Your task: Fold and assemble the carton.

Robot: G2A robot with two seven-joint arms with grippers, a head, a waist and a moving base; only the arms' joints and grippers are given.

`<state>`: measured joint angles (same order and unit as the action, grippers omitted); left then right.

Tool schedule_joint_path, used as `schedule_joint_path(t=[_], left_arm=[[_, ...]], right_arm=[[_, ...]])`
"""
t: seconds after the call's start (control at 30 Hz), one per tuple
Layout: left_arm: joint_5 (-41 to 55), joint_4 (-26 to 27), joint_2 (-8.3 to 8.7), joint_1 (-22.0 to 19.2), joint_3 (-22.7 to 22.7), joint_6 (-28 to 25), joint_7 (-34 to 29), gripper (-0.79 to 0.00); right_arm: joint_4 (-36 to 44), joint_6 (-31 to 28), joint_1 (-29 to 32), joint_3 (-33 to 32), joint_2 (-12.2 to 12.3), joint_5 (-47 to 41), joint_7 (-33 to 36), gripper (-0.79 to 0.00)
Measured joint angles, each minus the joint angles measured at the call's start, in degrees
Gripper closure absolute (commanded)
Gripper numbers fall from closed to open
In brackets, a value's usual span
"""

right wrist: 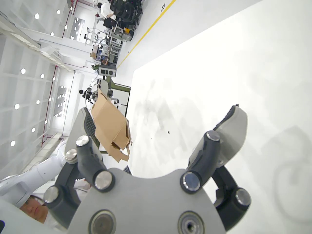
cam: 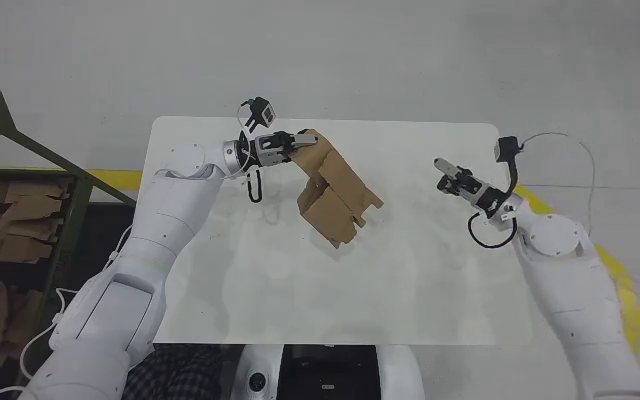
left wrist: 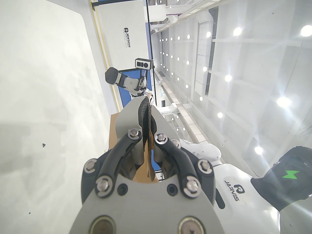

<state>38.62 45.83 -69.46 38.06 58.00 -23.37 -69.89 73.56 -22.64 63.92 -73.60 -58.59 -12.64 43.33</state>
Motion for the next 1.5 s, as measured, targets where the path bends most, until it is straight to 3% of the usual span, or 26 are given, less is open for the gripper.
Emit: schedule_joint_path(t=[0.27,0.53,0.93,1.1,1.23,1.3,1.5], left_arm=[[0.00,0.00,0.00,0.00,0.00,0.00,0.00,0.000],[0.00,0.00,0.00,0.00,0.00,0.00,0.00,0.000],[0.00,0.00,0.00,0.00,0.00,0.00,0.00,0.000],[0.00,0.00,0.00,0.00,0.00,0.00,0.00,0.000],[0.00,0.00,0.00,0.00,0.00,0.00,0.00,0.000],[0.00,0.00,0.00,0.00,0.00,0.00,0.00,0.000],[0.00,0.00,0.00,0.00,0.00,0.00,0.00,0.000]], right_arm=[[0.62,-0.73,0.92,4.18,-0.99,-6.31,6.36,-0.785],[0.31,-4.31,0.95,8.11,-2.28,-10.12,6.72,-0.785],[1.03,-3.61,1.21,8.24,-2.38,-9.56,5.33,-0.785],[-0.21,-2.96,-0.28,11.32,-3.42,-9.41,4.52,-0.785],[-2.89,-4.02,-2.24,14.19,-4.55,-10.73,4.69,-0.437],[-4.47,-4.80,-3.20,15.50,-5.16,-11.62,4.77,-0.391],[-8.64,-6.50,-5.21,17.63,-6.41,-13.76,5.68,-0.360]])
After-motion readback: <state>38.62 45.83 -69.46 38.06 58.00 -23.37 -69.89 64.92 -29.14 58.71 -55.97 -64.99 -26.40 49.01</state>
